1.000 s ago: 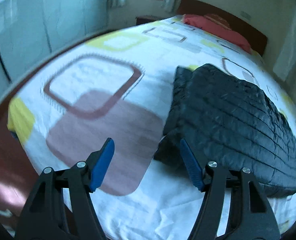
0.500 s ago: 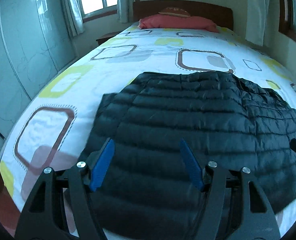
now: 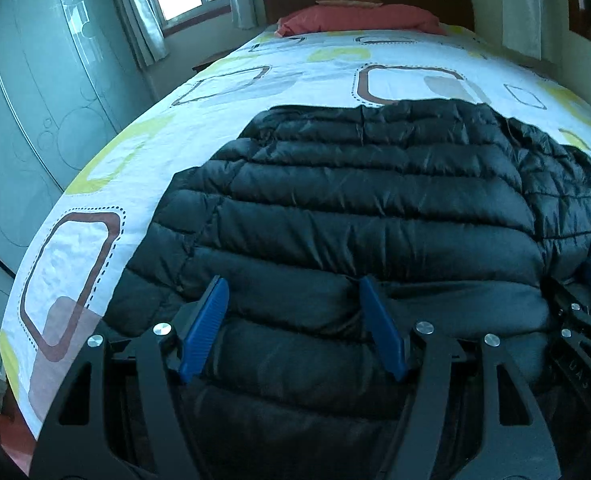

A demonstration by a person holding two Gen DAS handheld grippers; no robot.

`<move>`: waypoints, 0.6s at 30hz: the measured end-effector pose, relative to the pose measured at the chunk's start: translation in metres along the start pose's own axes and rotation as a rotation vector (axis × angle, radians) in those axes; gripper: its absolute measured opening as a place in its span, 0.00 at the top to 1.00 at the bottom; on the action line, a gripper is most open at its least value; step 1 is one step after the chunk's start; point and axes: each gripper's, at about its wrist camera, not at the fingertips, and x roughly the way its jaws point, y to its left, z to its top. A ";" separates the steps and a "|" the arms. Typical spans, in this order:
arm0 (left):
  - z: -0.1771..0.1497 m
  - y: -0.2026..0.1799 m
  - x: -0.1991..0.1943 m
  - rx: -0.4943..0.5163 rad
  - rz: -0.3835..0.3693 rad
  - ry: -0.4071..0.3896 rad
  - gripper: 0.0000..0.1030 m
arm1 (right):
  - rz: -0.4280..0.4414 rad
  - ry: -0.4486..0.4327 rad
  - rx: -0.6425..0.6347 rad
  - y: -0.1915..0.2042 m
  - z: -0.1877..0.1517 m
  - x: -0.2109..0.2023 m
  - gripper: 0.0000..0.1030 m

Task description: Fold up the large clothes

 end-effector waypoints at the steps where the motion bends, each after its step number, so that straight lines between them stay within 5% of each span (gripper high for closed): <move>1: -0.002 0.000 0.001 0.000 0.002 -0.004 0.34 | -0.002 -0.005 0.001 0.001 -0.001 0.000 0.48; 18: -0.009 -0.003 0.004 0.010 0.026 -0.034 0.34 | -0.024 -0.037 0.045 0.006 0.028 -0.013 0.48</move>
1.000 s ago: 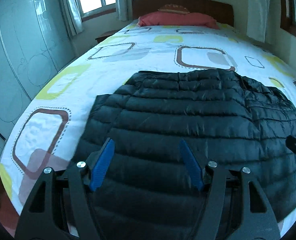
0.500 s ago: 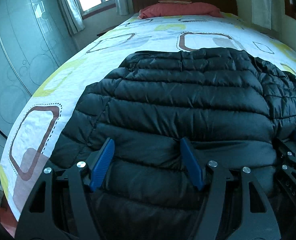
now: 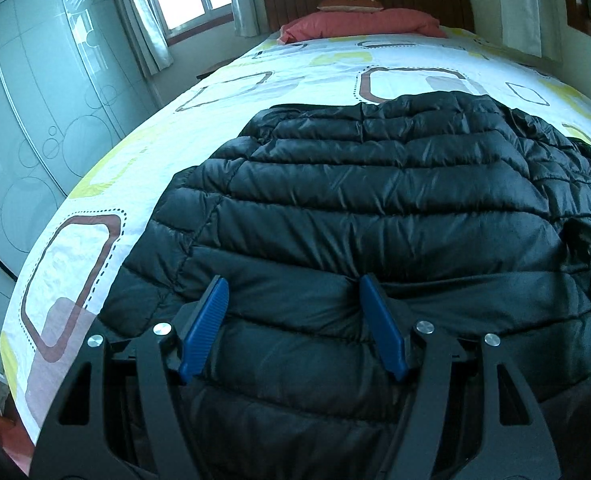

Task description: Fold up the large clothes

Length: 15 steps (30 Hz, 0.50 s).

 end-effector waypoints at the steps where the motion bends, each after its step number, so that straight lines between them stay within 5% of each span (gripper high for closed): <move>1: 0.000 0.000 0.000 0.000 0.001 -0.002 0.34 | -0.008 0.008 -0.006 0.001 0.000 0.004 0.48; 15: 0.002 0.006 -0.006 -0.034 -0.030 0.000 0.35 | -0.070 -0.047 -0.053 0.012 -0.019 0.019 0.48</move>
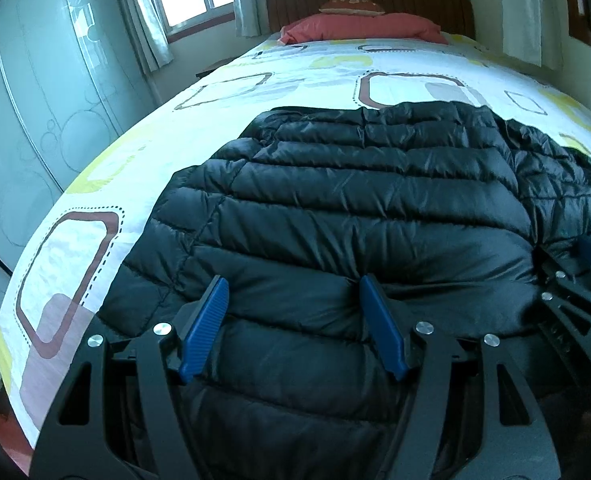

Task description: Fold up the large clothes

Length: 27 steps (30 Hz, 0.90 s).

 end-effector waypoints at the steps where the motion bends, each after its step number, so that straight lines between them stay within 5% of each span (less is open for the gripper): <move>1: 0.000 0.002 -0.002 -0.012 -0.007 0.002 0.35 | 0.001 0.000 0.000 -0.001 0.000 0.000 0.48; 21: 0.003 0.129 0.001 -0.575 -0.150 0.060 0.35 | 0.005 -0.005 0.009 0.000 -0.001 -0.003 0.47; 27: -0.011 0.159 0.028 -0.772 -0.285 0.145 0.34 | 0.003 -0.006 0.009 -0.001 -0.001 -0.002 0.47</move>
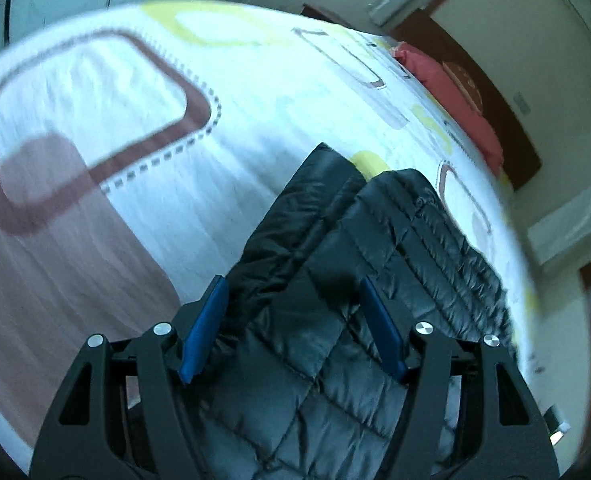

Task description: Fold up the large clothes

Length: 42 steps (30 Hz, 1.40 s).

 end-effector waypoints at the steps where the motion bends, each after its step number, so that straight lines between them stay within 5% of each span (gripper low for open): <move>1: 0.000 0.002 0.001 -0.019 -0.024 0.008 0.34 | 0.000 0.000 0.000 0.000 0.000 0.000 0.47; 10: 0.014 0.035 0.019 -0.168 -0.147 0.090 0.30 | 0.000 -0.001 0.002 0.000 0.000 0.000 0.47; 13: 0.008 0.047 0.036 -0.256 -0.239 0.168 0.29 | 0.001 -0.001 0.002 0.000 0.000 0.000 0.47; 18: 0.004 0.028 0.037 -0.204 -0.317 0.203 0.28 | 0.002 0.000 0.004 0.000 -0.001 0.000 0.47; 25: 0.009 0.023 0.055 -0.190 -0.309 0.218 0.28 | 0.000 -0.001 0.005 0.000 0.000 0.000 0.47; 28: 0.009 0.016 0.053 -0.163 -0.384 0.239 0.28 | 0.001 -0.001 0.005 0.000 0.000 0.000 0.47; 33: 0.006 0.002 0.061 -0.060 -0.271 0.207 0.28 | 0.001 -0.002 0.007 0.000 -0.001 0.000 0.47; 38: 0.002 -0.009 0.042 -0.035 -0.326 0.187 0.59 | 0.000 -0.001 0.006 0.001 -0.001 0.000 0.47; 42: -0.003 -0.017 0.024 -0.021 -0.339 0.145 0.68 | -0.007 -0.001 0.002 0.002 -0.001 0.000 0.47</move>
